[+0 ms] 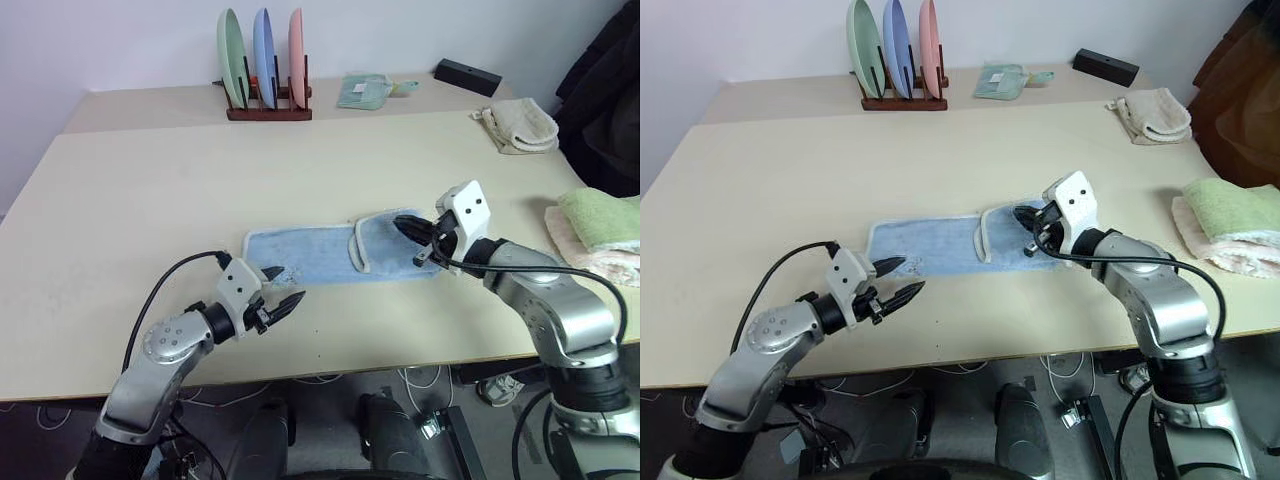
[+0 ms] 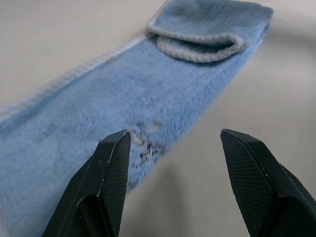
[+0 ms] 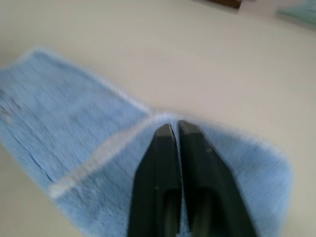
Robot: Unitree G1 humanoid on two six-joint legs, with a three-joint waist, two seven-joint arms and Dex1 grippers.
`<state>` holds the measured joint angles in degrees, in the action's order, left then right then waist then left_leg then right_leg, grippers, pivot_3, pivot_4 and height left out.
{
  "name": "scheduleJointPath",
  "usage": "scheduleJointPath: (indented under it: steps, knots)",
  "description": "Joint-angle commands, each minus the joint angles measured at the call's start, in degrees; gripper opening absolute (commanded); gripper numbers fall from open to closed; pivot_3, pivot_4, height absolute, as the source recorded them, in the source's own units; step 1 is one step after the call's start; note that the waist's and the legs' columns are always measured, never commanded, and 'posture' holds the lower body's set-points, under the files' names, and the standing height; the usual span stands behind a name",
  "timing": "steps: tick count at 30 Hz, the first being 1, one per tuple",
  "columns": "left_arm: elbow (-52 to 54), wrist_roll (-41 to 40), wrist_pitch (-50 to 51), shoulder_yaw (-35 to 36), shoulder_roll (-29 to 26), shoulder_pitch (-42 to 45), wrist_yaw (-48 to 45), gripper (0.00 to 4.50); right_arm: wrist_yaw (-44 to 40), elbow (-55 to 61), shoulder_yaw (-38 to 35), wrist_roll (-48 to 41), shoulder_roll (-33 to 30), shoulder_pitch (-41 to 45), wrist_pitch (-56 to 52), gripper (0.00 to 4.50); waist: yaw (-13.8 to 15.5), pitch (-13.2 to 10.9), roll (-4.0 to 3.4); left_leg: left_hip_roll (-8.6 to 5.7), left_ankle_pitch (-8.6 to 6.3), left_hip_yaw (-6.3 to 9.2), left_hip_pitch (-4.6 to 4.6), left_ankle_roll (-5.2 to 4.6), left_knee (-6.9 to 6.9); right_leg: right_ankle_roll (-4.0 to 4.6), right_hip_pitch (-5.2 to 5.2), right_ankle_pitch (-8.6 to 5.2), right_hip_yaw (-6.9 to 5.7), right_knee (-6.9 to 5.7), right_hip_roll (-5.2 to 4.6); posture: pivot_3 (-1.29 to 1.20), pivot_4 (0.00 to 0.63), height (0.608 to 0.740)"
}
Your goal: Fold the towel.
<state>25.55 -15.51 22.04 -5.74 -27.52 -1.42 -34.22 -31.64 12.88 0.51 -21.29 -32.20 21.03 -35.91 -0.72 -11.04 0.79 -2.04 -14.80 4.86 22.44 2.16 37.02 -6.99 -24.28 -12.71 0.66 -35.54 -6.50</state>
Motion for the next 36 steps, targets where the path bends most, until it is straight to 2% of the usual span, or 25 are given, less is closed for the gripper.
scheduleJointPath:
  steps: [1,5,12,14,15,17,18,19,21,23,26,29,33,36]
  knots:
    - [4.16,-1.28,1.25,1.2,1.07,-0.93,1.74,2.95,-0.45,-6.91,4.05,4.79,1.75,0.93,5.0,0.06,-0.03,0.02,0.03,0.0,0.0,-0.01,0.0,0.0,0.01,-0.01,0.0,0.01,0.01,0.0,0.0,0.0,0.15,0.74]
    - [7.92,-3.09,5.31,2.7,1.96,-2.87,4.1,2.95,-2.29,-12.61,8.34,8.88,3.01,-2.09,9.85,0.06,0.0,0.03,0.01,0.0,0.0,0.01,0.0,0.0,0.01,-0.02,0.02,0.01,0.0,0.0,0.0,0.0,0.15,0.74]
    - [16.72,-8.08,12.51,7.37,3.36,-12.49,8.81,2.95,-3.77,-10.11,5.19,7.67,3.8,-0.58,11.22,0.06,-0.15,0.07,0.04,0.01,0.0,0.0,-0.07,0.01,-0.01,-0.01,0.07,0.01,0.04,0.0,0.01,0.0,0.15,0.74]
    - [18.23,-11.06,15.52,9.34,4.96,-14.13,11.0,2.95,-5.17,-7.84,3.75,6.21,3.3,1.05,10.65,0.56,-0.01,0.06,0.04,0.01,0.0,0.01,-0.06,0.01,0.02,0.09,0.07,-0.04,0.03,-0.01,0.01,0.0,0.15,0.74]
    - [18.58,-14.4,19.28,11.34,7.11,-14.26,13.76,3.2,-7.59,-5.76,4.14,6.29,1.8,1.88,11.75,0.86,0.03,0.05,0.03,0.01,0.0,0.0,-0.05,0.01,0.04,0.12,0.07,-0.04,0.04,0.0,0.0,0.0,0.15,0.74]
    - [19.07,-20.0,24.54,14.43,10.48,-13.87,17.88,3.8,-11.78,-2.4,5.15,6.38,-0.62,3.09,13.29,1.83,0.07,0.02,-0.02,-0.01,0.0,0.01,-0.03,0.01,0.05,0.1,0.07,-0.04,0.03,0.01,-0.01,0.0,0.15,0.74]
    - [19.03,-22.93,26.91,16.22,12.54,-13.23,20.37,4.31,-13.5,-1.12,5.67,6.33,-1.54,3.56,13.62,2.36,0.03,0.03,0.01,-0.02,0.0,0.01,-0.03,0.0,0.06,0.07,0.07,-0.02,0.03,0.01,-0.03,0.0,0.15,0.74]
    - [18.66,-26.77,29.04,18.33,14.85,-12.39,23.34,4.5,-15.03,-0.04,6.33,6.39,-2.32,3.73,13.95,2.86,-0.01,0.03,0.02,-0.01,0.0,0.03,-0.03,0.0,0.05,-0.07,0.07,0.05,0.01,0.01,-0.03,0.0,0.15,0.74]
    - [16.79,-33.41,33.07,22.82,20.04,-9.93,31.51,4.5,-17.39,1.83,7.82,7.43,-3.65,3.77,15.49,3.83,0.1,0.05,0.06,-0.01,0.0,0.06,-0.04,0.01,0.05,-0.08,0.09,0.06,-0.01,0.0,-0.02,0.0,0.15,0.74]
    - [15.1,-38.69,36.13,25.89,23.01,-7.93,37.99,4.5,-18.5,2.75,8.65,8.21,-4.09,3.75,16.46,3.83,0.11,0.06,0.12,-0.01,0.0,0.11,-0.06,0.01,0.08,-0.09,0.18,0.06,-0.05,0.04,-0.02,0.0,0.15,0.74]
    - [12.92,-44.69,39.16,27.24,24.31,-4.78,43.85,4.5,-18.64,3.4,9.01,8.29,-3.38,3.95,17.28,3.83,0.15,0.06,0.12,-0.03,0.0,0.11,-0.06,0.01,0.09,-0.09,0.19,0.07,-0.04,0.05,-0.02,0.0,0.15,0.74]
    - [8.4,-52.54,38.57,27.78,27.57,0.14,51.23,4.5,-18.51,4.47,9.37,8.14,-2.65,3.47,17.27,3.83,0.46,0.06,0.11,-0.05,0.0,0.12,-0.07,0.02,0.1,-0.07,0.21,0.07,-0.04,0.06,-0.03,0.0,0.15,0.74]
    - [3.21,-58.11,37.36,27.09,29.34,5.33,58.0,4.5,-18.22,6.21,10.11,8.66,-2.24,1.75,17.31,3.83,1.24,0.07,0.13,-0.07,0.01,0.12,-0.06,0.04,0.13,-0.06,0.23,0.07,-0.04,0.1,-0.04,0.0,0.15,0.74]
    - [0.73,-58.16,36.34,25.69,29.15,7.09,60.62,3.63,-17.76,7.48,10.55,9.38,-2.35,0.32,17.37,3.9,1.43,0.07,0.13,-0.09,0.01,0.09,-0.06,0.04,0.13,-0.05,0.24,0.08,-0.02,0.17,-0.06,0.0,0.15,0.74]
